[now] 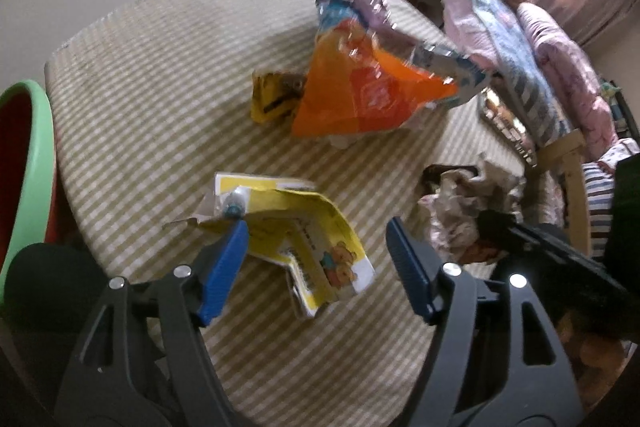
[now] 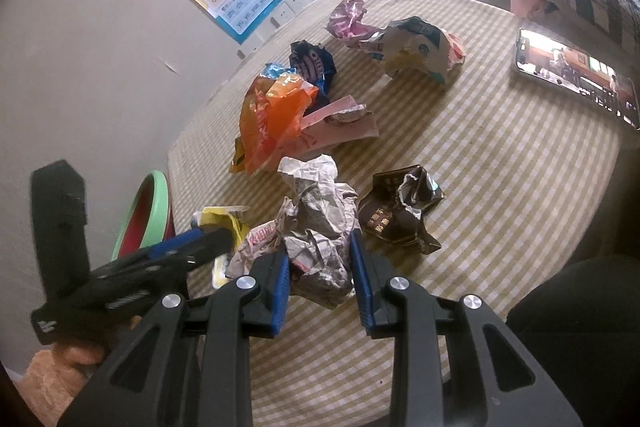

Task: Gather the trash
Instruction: 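Lift the newspaper ball with the right gripper while the left gripper grasps the yellow bear-print carton, then lift the yellow carton with the left gripper while the right gripper holds the newspaper ball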

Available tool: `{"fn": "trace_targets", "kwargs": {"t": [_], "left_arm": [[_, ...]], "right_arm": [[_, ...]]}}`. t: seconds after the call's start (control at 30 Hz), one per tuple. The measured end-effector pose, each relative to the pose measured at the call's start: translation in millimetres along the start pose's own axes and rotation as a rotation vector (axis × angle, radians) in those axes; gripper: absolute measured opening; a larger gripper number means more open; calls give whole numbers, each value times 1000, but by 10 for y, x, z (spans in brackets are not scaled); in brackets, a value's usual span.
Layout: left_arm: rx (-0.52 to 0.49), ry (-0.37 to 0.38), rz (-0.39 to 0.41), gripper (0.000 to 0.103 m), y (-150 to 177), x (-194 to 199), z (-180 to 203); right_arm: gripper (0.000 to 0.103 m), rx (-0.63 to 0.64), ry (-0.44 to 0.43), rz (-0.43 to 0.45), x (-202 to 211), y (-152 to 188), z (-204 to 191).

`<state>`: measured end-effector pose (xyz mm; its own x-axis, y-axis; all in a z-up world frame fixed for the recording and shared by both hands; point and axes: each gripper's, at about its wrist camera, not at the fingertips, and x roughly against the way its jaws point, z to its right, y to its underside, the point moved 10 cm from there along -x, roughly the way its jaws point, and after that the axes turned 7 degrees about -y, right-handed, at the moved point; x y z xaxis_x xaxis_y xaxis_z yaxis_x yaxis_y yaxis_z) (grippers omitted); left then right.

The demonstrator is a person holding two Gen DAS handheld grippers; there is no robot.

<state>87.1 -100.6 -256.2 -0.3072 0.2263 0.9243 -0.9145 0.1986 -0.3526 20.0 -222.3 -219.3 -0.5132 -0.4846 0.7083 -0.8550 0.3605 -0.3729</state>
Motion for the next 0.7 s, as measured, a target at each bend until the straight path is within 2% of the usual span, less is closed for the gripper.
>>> {"fn": "trace_targets", "kwargs": {"t": [0.13, 0.23, 0.27, 0.33, 0.7], "left_arm": [[-14, -32, -74, 69, 145, -202, -20], [11, -20, -79, 64, 198, -245, -52], [13, -22, -68, 59, 189, -230, -62], [6, -13, -50, 36, 167, -180, -64], [40, -56, 93, 32, -34, 256, -306]], "right_arm": [[27, -5, -5, -9, -19, 13, 10], [27, -5, -6, -14, -37, 20, 9], [27, -5, -6, -15, -40, 21, 7], [27, -8, -5, -16, -53, 24, 9], [27, 4, 6, -34, -116, 36, 13]]}}
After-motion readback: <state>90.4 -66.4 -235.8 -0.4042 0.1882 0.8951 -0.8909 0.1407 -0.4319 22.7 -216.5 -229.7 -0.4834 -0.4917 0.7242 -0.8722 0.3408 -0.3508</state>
